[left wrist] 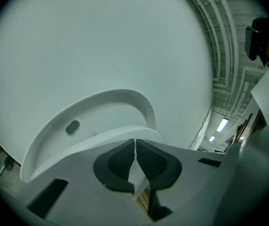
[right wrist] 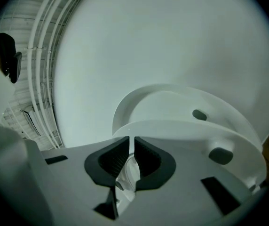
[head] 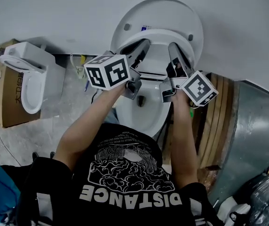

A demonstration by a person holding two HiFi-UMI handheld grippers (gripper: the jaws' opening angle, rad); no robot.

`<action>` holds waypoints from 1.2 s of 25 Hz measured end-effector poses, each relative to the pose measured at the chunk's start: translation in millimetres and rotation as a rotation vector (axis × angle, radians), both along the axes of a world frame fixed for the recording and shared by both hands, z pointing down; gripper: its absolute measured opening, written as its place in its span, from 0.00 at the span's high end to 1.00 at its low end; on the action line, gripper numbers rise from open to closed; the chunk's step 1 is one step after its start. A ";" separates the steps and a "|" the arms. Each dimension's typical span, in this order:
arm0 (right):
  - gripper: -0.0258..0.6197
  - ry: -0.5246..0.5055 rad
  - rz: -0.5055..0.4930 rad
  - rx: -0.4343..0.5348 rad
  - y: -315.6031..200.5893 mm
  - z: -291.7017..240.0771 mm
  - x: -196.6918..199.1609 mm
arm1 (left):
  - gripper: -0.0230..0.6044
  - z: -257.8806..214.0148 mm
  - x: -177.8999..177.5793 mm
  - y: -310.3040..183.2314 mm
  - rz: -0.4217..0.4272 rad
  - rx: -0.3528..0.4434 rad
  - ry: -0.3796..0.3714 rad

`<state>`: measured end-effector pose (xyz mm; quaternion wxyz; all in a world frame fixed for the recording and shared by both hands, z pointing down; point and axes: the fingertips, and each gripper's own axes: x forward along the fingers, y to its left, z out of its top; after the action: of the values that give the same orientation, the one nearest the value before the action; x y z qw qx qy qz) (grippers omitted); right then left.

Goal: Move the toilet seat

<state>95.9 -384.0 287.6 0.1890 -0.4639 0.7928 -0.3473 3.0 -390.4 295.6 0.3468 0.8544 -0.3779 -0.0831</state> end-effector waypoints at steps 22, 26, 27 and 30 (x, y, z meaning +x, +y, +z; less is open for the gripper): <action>0.89 0.157 0.089 -0.009 -71.9 9.3 5.7 | 0.93 5.8 9.0 -71.7 0.059 0.033 -0.053; 0.89 0.172 0.093 -0.011 -74.3 9.2 6.1 | 0.93 4.9 10.3 -73.9 0.069 0.042 -0.058; 0.89 0.175 0.091 -0.013 -74.9 9.4 6.0 | 0.93 5.2 10.6 -74.5 0.072 0.044 -0.060; 0.89 0.186 0.084 -0.013 -74.6 8.4 5.3 | 0.93 5.5 11.4 -75.0 0.078 0.053 -0.075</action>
<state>101.3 -458.6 296.0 0.1258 -0.5282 0.7844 -0.2998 14.4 -465.5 301.1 0.3128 0.8798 -0.3548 -0.0476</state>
